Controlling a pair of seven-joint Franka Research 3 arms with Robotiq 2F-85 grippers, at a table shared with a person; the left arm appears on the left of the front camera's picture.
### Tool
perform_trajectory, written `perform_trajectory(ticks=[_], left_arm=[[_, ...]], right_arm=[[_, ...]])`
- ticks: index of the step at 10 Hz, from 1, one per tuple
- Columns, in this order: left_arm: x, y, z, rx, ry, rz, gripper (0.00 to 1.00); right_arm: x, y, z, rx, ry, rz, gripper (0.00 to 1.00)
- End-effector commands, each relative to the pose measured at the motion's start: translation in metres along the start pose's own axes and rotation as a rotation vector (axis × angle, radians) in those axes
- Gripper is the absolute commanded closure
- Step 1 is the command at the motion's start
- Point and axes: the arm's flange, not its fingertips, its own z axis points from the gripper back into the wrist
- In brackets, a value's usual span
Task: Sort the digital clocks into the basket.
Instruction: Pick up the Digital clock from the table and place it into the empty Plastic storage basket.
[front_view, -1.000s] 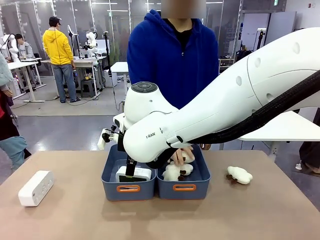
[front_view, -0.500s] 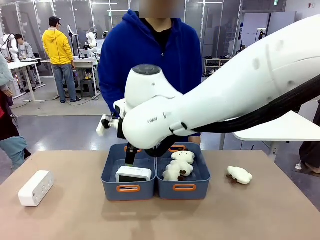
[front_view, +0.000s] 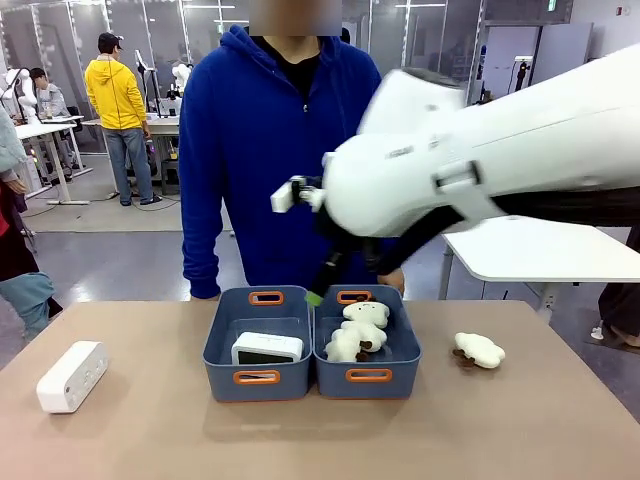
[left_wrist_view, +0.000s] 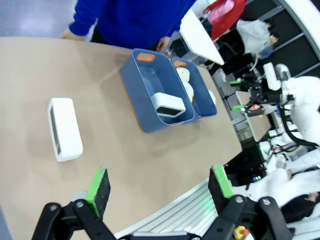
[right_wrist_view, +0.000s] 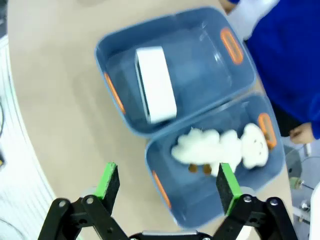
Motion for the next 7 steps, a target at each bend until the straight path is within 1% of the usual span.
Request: perform_trajectory(ticks=[1, 3, 5, 7], left_arm=[[0.001, -0.001, 0.0, -0.021, -0.005, -0.01, 0.0], [0.001, -0.001, 0.0, -0.021, -0.005, -0.01, 0.0], [0.001, -0.001, 0.0, -0.021, -0.005, -0.01, 0.0], [0.001, -0.001, 0.0, -0.021, -0.005, -0.01, 0.0]], right_arm=[[-0.062, 0.003, 0.019, 0.027, -0.096, -0.128, 0.02], [-0.114, -0.007, 0.041, 0.049, -0.229, -0.365, 0.02], [-0.167, -0.015, 0.055, 0.174, -0.361, -0.625, 0.02], [-0.225, -0.026, 0.064, 0.314, -0.437, -0.786, 0.02]])
